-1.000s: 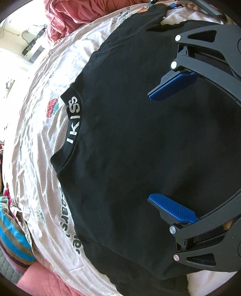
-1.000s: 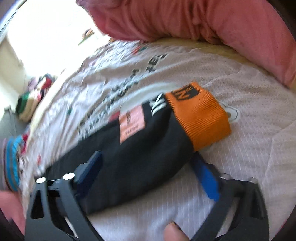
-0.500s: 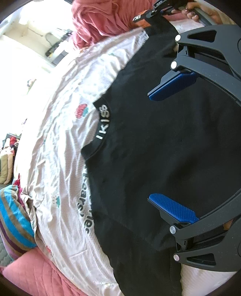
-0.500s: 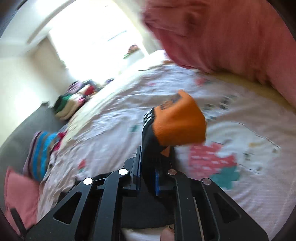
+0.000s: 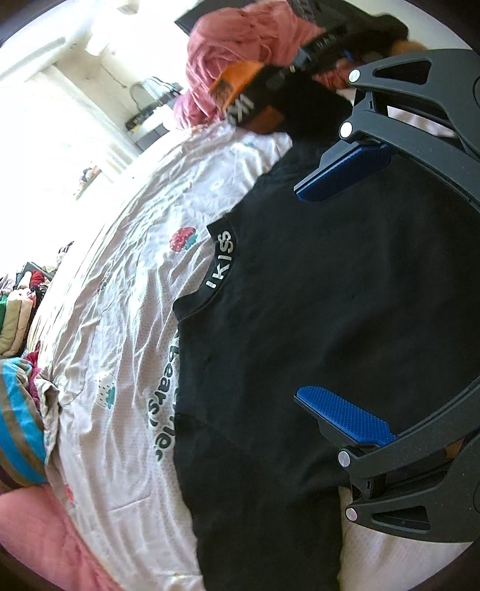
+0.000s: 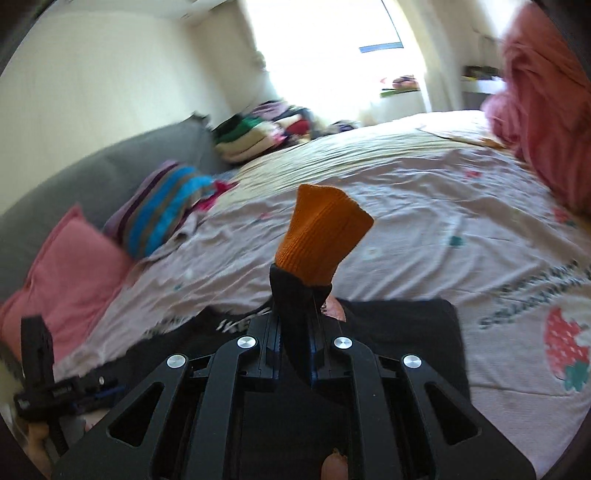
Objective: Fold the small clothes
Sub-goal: 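Carry the sleeve across the sweatshirt body with the right tool while the left tool grasps the cuff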
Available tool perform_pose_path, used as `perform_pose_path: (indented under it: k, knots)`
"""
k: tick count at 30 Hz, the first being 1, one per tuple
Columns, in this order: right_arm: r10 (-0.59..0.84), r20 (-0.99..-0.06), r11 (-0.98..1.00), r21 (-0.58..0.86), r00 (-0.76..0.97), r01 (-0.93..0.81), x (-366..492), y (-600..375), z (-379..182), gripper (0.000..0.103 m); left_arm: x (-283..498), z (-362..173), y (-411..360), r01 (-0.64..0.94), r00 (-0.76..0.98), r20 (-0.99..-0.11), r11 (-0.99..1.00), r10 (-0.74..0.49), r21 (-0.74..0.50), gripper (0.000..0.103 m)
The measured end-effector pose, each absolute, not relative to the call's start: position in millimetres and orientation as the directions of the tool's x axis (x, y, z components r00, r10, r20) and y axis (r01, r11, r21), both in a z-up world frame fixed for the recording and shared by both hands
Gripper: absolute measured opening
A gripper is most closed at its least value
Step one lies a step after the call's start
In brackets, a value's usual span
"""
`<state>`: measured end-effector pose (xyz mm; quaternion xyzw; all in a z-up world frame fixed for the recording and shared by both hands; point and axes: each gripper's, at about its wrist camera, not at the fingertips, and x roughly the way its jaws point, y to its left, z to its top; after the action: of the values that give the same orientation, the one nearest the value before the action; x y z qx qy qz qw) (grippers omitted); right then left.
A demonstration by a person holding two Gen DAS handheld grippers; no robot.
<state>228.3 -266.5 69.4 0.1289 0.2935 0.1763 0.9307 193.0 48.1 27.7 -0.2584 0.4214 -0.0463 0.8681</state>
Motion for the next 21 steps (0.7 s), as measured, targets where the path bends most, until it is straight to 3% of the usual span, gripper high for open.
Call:
perform_pose_path:
  k: [17, 21]
  knots:
    - [0.486, -0.626, 0.856, 0.199, 0.61, -0.477, 209, -143, 6, 0.013, 189, -8, 85, -0.191, 0.639, -0.612, 0.674, -0.467, -0.714, 0.094]
    - [0.541, -0.648, 0.809, 0.227, 0.536, -0.542, 194, -132, -1, 0.039, 189, -13, 84, -0.187, 0.632, -0.605, 0.663, -0.484, -0.725, 0.094]
